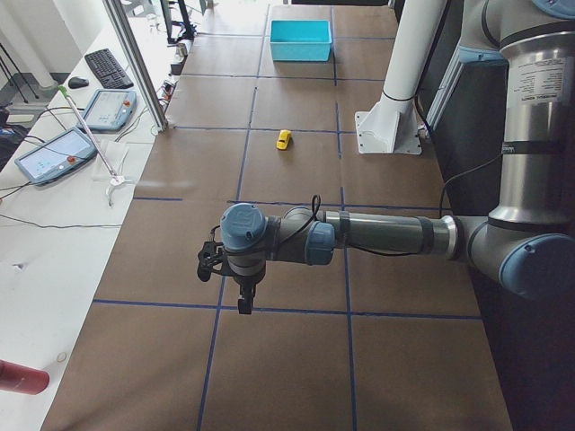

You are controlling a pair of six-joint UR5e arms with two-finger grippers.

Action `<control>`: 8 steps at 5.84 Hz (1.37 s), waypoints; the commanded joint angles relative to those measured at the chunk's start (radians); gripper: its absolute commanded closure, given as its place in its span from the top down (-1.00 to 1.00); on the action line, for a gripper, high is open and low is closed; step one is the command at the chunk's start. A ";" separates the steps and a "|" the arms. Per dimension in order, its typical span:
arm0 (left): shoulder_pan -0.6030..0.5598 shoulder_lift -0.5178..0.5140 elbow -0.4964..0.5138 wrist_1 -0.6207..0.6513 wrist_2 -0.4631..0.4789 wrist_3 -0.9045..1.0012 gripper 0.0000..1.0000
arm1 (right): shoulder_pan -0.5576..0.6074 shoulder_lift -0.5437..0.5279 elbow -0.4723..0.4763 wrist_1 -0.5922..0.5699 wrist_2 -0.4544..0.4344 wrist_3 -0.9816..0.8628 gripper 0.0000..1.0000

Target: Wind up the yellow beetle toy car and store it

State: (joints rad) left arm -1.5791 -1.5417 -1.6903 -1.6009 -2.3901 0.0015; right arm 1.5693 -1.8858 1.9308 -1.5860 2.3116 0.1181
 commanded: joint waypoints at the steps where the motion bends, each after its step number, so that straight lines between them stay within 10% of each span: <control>1: 0.156 -0.060 -0.088 0.001 0.003 0.008 1.00 | 0.000 0.000 -0.003 0.000 -0.001 0.000 1.00; 8: 0.825 -0.663 -0.123 0.107 0.172 0.011 1.00 | 0.000 -0.003 -0.003 0.000 0.000 0.000 1.00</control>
State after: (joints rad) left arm -0.8219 -2.1181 -1.8121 -1.5577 -2.2519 0.0122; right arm 1.5693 -1.8869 1.9294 -1.5861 2.3117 0.1181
